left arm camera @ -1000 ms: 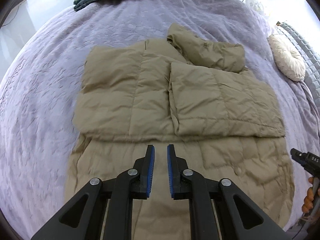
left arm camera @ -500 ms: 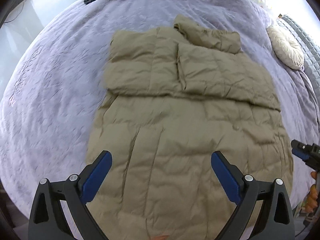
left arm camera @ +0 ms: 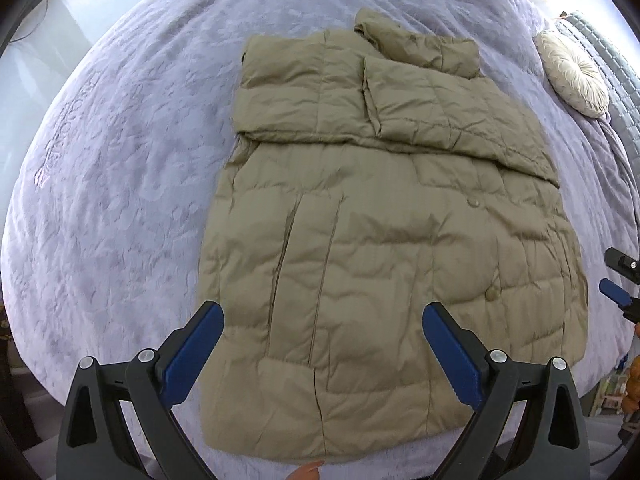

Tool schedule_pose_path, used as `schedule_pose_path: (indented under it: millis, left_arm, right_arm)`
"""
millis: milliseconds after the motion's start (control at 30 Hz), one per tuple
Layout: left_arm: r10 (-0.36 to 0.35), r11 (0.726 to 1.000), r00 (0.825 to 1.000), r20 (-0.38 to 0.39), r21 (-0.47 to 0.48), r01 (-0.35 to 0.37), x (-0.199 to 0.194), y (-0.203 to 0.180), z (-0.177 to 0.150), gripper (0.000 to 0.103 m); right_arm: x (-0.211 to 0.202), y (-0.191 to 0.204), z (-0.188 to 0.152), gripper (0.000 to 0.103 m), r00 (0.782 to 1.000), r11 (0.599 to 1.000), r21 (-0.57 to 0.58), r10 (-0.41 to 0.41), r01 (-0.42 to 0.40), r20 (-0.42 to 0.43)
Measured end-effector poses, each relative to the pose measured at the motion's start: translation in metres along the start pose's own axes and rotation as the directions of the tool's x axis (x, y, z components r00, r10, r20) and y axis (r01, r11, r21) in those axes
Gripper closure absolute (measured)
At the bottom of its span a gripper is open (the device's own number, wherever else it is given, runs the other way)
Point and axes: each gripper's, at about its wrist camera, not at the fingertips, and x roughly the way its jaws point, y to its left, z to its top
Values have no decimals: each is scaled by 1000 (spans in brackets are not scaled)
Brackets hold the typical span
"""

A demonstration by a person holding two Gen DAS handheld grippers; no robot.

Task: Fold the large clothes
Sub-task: 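Open both grippers and move them to the jacket hem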

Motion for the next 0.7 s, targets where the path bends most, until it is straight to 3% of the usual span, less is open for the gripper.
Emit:
schedule_pose_path:
  millis: [333, 567, 633, 700]
  left_arm:
    - [47, 998, 998, -51, 33, -45, 3, 7, -19, 3]
    - [65, 998, 994, -84, -13, -66, 8, 28, -31, 3]
    - [50, 998, 993, -106, -37, -54, 12, 36, -37, 3]
    - [-22, 998, 990, -138, -62, 13, 17, 44, -43, 3]
  right_arm:
    - [6, -24, -21, 0, 995, 992, 122, 6, 6, -99]
    - [6, -38, -32, 0, 992, 987, 161, 14, 7, -129]
    - [7, -46, -35, 0, 990, 983, 186, 23, 3, -137]
    - [7, -57, -38, 0, 989, 974, 227, 55, -22, -139]
